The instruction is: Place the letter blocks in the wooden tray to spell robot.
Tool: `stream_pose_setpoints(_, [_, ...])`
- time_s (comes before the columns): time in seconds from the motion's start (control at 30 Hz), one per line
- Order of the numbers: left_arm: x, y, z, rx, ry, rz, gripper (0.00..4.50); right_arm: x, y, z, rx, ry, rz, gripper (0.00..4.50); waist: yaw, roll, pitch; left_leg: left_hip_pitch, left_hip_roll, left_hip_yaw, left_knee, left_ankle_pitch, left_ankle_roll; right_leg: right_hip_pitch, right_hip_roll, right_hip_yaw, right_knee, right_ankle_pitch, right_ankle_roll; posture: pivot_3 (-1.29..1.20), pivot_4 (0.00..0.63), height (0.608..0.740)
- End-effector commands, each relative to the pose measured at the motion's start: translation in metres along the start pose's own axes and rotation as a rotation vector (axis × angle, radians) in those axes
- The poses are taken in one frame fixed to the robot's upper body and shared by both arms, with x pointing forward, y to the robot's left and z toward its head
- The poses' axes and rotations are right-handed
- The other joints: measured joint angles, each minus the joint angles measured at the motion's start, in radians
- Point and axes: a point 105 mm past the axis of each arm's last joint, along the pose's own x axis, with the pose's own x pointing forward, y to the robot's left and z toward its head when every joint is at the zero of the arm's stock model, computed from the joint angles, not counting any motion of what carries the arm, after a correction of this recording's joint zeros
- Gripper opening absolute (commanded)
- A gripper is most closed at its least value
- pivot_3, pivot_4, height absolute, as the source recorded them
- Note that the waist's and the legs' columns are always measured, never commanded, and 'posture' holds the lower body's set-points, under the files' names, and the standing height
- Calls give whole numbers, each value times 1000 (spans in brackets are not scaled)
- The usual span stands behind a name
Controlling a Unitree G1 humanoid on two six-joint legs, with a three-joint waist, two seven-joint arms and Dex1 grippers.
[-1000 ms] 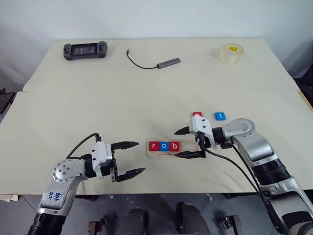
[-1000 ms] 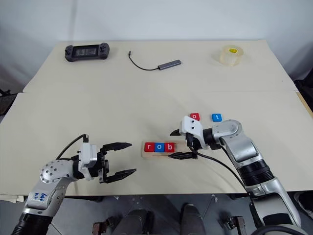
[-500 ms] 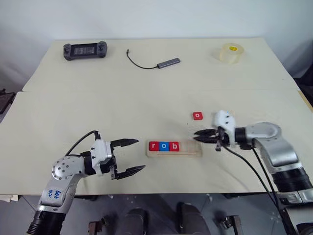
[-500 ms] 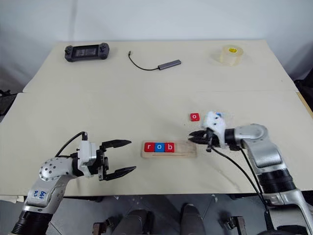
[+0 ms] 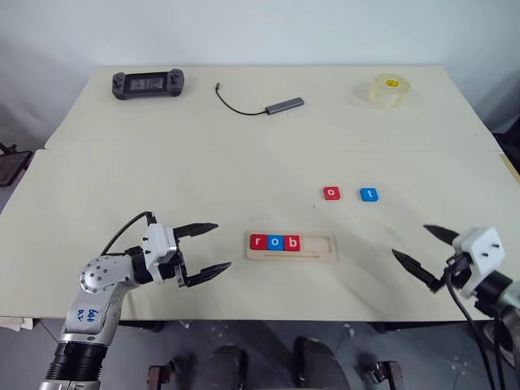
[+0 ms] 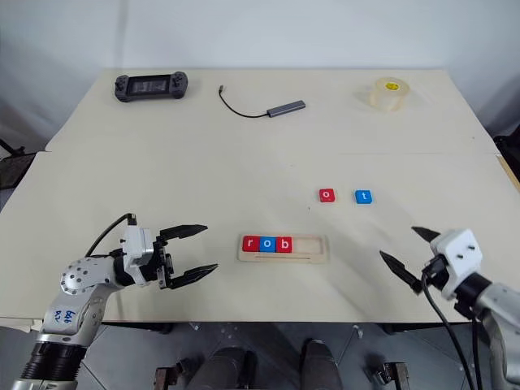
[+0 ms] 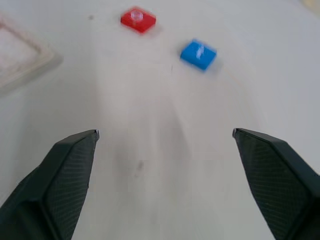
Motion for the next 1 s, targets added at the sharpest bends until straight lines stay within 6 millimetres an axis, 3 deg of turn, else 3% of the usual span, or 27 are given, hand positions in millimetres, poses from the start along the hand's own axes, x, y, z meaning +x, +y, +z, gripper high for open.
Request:
stream_pose_setpoints(0.03, [4,2,8,39,-31,-7,4500,0,-6,23,-21,-87,-54,4438,-3,0,0,0,0,0,0,0,0,0,0,0,0,0,0,0,150,740])
stream_pose_setpoints(0.23, [7,4,12,42,-42,-8,4500,39,0,53,31,-76,7,4438,-13,0,0,0,0,-1,0,0,0,-1,-1,0,0,0,0,0,150,740])
stream_pose_setpoints(0.53, [12,-1,18,50,-67,3,4500,102,-11,72,123,139,-10,4438,-15,0,0,-2,-1,-3,0,1,0,-2,-4,-2,0,0,0,0,150,740])
stream_pose_setpoints(0.83, [9,-9,18,41,-62,27,4500,117,-12,85,107,147,0,4438,-15,0,0,-4,-2,-4,0,0,1,-2,-3,-4,1,0,0,0,150,740])
stream_pose_setpoints(1.0, [10,-10,19,39,-61,30,4500,131,2,91,152,155,41,4438,-19,0,0,-4,-2,-4,0,0,1,-2,-3,-4,2,0,0,0,150,740])
